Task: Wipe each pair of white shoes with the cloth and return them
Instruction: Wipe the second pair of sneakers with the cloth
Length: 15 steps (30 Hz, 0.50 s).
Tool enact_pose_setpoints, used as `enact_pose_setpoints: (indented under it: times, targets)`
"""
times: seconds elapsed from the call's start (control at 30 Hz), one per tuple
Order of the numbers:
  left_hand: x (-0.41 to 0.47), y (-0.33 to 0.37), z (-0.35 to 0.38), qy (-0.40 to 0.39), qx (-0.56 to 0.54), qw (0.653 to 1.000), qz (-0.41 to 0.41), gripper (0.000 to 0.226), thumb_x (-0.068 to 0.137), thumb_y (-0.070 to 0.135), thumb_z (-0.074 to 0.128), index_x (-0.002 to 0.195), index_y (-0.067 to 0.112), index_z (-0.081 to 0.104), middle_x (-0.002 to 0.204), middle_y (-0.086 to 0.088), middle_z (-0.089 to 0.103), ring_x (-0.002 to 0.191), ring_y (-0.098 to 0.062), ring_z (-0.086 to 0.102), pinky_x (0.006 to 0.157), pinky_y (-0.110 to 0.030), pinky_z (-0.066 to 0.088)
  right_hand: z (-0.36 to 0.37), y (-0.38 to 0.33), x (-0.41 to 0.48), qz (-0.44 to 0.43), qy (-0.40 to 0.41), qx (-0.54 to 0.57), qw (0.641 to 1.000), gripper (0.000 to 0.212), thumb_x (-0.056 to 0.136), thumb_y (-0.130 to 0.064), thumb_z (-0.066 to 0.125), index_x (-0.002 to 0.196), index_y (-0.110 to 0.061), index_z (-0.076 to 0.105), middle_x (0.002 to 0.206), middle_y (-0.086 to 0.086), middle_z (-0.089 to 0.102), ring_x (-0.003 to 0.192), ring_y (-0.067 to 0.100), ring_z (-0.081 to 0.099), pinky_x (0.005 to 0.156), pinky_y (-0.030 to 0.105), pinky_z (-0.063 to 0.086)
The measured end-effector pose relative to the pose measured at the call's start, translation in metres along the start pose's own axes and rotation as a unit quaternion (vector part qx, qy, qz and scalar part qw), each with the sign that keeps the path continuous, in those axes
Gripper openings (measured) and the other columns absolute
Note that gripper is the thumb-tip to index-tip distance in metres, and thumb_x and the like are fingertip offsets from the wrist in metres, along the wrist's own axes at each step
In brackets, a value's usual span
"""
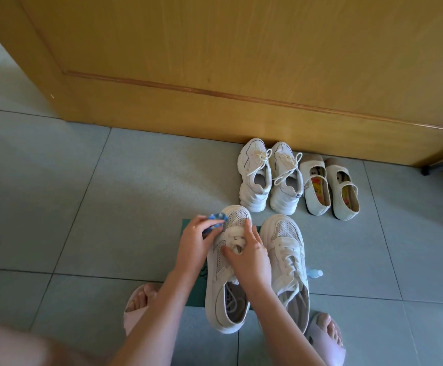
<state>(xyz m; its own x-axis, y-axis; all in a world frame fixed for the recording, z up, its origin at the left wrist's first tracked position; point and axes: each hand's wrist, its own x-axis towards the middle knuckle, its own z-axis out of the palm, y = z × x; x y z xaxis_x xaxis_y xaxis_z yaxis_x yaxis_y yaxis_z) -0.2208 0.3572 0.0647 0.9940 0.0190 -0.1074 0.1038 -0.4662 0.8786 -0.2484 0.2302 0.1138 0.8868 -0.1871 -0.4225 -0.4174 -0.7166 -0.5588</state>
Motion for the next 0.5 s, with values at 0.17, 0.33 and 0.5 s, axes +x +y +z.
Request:
enact_pose_setpoints:
  times: [0.17,0.33,0.5]
  targets:
    - [-0.017,-0.006,-0.004,0.002,-0.016,1.0,-0.023,0.022,0.088,0.022,0.064,0.108,0.016,0.069,0.102,0.003,0.062,0.089,-0.003,0.059,0.076,-0.007,0.044,-0.001,-0.001,-0.003,-0.004,0.001,-0.007,1.0,0.087,0.084,-0.04,0.064,0.15,-0.033,0.008,0.156,-0.013,0.018,0.13,0.012,0.041,0.084,0.026,0.045]
    - [0.007,0.004,-0.013,0.025,0.021,0.999,-0.029,0.02,0.087,0.024,0.064,0.105,0.017,0.071,0.1,-0.001,0.065,0.085,-0.013,0.062,0.065,-0.006,0.042,-0.002,-0.002,-0.004,0.033,0.0,0.015,0.999,0.093,0.083,-0.042,0.065,0.151,-0.026,0.003,0.146,-0.005,0.038,0.119,0.014,0.05,0.075,0.021,0.037]
    - [0.066,0.064,-0.003,-0.065,0.106,0.989,0.082,0.022,0.088,0.022,0.064,0.108,0.019,0.07,0.106,0.0,0.059,0.088,-0.015,0.057,0.07,-0.024,0.042,0.0,0.002,-0.006,0.049,0.009,0.044,0.998,0.086,0.079,-0.043,0.069,0.148,-0.023,0.021,0.139,-0.001,0.047,0.119,0.016,0.05,0.088,0.024,0.041]
